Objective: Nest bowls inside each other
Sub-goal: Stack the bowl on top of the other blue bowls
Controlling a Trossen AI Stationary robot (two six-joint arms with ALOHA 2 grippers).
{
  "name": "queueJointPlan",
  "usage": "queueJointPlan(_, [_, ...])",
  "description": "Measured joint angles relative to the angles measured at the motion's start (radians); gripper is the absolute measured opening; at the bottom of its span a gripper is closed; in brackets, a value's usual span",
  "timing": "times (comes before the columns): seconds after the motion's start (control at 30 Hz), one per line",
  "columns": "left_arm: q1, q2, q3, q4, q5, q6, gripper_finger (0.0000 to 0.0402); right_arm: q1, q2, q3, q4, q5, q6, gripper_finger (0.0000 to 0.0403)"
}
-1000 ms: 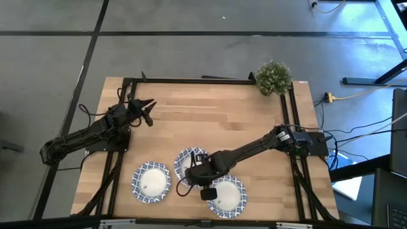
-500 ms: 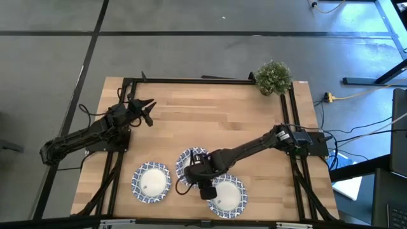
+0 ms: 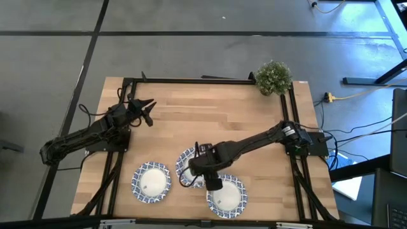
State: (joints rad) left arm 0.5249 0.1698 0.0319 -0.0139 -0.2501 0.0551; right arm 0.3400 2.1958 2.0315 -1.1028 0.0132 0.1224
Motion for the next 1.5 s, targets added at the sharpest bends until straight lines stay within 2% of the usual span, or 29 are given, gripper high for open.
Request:
queueJointPlan(0.1, [0.000,0.000,0.000,0.000,0.000,0.000,0.0082,-0.001,-0.040,0.000,-0.014,0.043,0.004,0.0185])
queueJointPlan(0.27, [0.000,0.000,0.000,0.000,0.000,0.000,0.0082,-0.003,-0.101,-0.052,-0.006,0.047,0.018,0.0185])
queueJointPlan(0.4, [0.000,0.000,0.000,0.000,0.000,0.000,0.0082,-0.003,-0.168,-0.205,0.051,0.047,0.071,0.0185])
queueJointPlan(0.6, [0.000,0.000,0.000,0.000,0.000,0.000,0.0082,0.010,-0.318,-0.471,0.287,0.042,0.174,0.0185])
queueJointPlan(0.83, [0.000,0.000,0.000,0.001,0.000,0.000,0.0082,0.073,-0.469,-0.723,0.472,0.039,0.377,0.0185])
queueJointPlan(0.93, [0.000,0.000,0.000,0.001,0.000,0.000,0.0082,0.113,-0.487,-0.787,0.552,0.039,0.431,0.0185])
queueJointPlan(1.1, [0.000,0.000,0.000,0.000,0.000,0.000,0.0082,0.155,-0.487,-0.855,0.574,0.046,0.499,0.0185])
queueJointPlan(1.5, [0.000,0.000,0.000,0.000,0.000,0.000,0.0082,0.162,-0.487,-0.975,0.656,0.068,0.555,0.0185])
